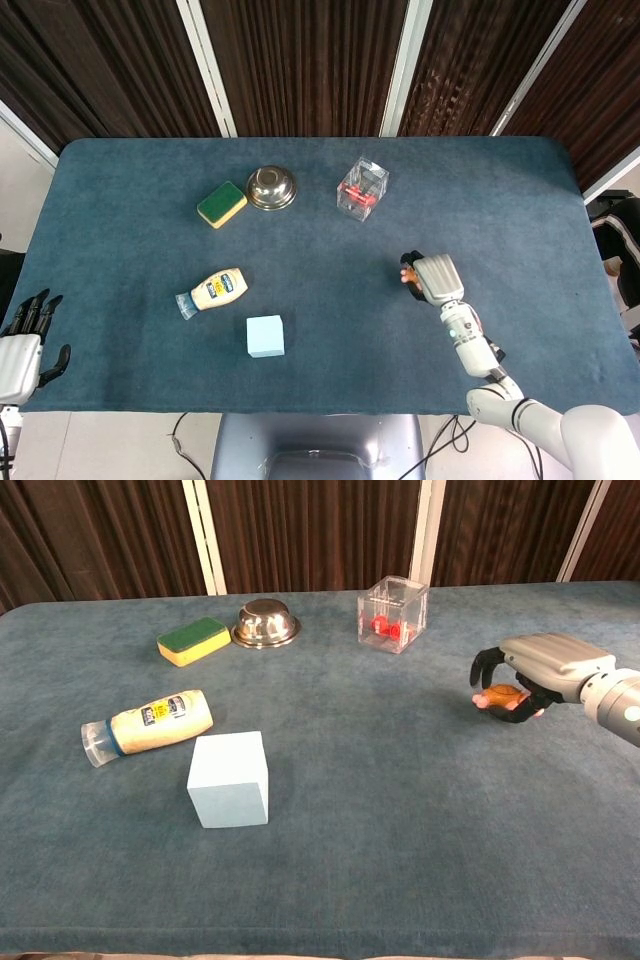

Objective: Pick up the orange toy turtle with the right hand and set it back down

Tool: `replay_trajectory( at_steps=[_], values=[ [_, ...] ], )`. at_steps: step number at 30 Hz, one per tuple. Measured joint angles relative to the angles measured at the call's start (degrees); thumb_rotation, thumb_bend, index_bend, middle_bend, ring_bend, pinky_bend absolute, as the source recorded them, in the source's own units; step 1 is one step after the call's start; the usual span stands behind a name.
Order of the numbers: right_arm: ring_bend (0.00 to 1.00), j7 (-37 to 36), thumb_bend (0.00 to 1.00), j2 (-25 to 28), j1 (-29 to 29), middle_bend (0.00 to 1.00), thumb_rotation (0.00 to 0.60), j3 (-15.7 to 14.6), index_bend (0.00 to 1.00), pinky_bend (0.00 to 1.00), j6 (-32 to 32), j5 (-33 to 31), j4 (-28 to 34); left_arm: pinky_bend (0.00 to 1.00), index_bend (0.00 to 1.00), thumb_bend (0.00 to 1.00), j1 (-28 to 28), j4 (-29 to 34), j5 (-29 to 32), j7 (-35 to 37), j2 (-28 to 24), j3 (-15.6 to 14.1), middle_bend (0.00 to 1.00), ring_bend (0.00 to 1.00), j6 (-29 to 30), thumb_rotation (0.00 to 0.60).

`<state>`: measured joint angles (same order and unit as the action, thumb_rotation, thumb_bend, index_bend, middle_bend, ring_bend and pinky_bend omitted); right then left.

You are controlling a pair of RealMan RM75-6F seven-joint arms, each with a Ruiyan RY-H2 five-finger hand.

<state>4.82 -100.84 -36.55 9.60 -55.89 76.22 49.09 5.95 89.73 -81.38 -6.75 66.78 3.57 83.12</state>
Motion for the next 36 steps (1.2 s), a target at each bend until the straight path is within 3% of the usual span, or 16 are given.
replay_trajectory(
  at_steps=[2,7,10,12,18,32,36],
  values=[
    [0.89,1.11,0.04,0.54,0.25,0.23,0.6,-0.25,0.15,0.89,-0.28,0.11,0.38,0.36,0.09,0.43,0.03,0.01,-0.09,-0.2,0.06,-0.05,0.0,0.05,0.0,0.6],
    [0.87,0.18,0.02,1.57,0.76,0.19,0.6,-0.43,0.02,0.89,-0.61,0.17,1.7,0.36,0.09,0.43,0.07,0.1,0.07,-0.36,0.06,-0.05,0.0,0.05,-0.15,0.6],
    [0.88,-0.38,0.02,2.6,1.24,0.19,0.6,-0.3,0.12,0.89,-0.79,-0.1,3.55,0.36,0.09,0.43,0.08,0.07,0.15,-0.35,0.1,-0.01,0.0,0.05,-0.17,0.6],
    [0.9,-0.19,0.02,3.39,1.85,0.24,0.6,-0.06,0.26,0.9,-1.51,-0.53,5.49,0.36,0.09,0.43,0.09,0.06,0.17,-0.35,0.11,-0.04,0.0,0.05,-0.24,0.6],
    [0.94,2.16,0.02,5.43,3.26,0.33,0.6,0.31,0.45,0.93,-3.68,-1.43,10.08,0.36,0.09,0.43,0.23,0.07,0.19,-0.61,0.16,-0.11,0.0,0.05,-0.56,0.6],
    [0.95,-2.52,0.02,0.69,0.88,0.36,0.6,1.28,0.49,0.94,1.61,-3.03,0.89,0.36,0.09,0.43,0.37,0.1,0.42,-0.84,0.2,-0.15,0.0,0.05,-0.87,0.6],
    [0.97,-5.08,0.11,-1.11,0.28,0.4,0.6,1.49,0.54,0.96,2.48,-3.1,-2.39,0.36,0.09,0.43,0.39,0.06,0.51,-0.8,0.18,-0.15,0.0,0.05,-0.95,0.6]
  ],
)
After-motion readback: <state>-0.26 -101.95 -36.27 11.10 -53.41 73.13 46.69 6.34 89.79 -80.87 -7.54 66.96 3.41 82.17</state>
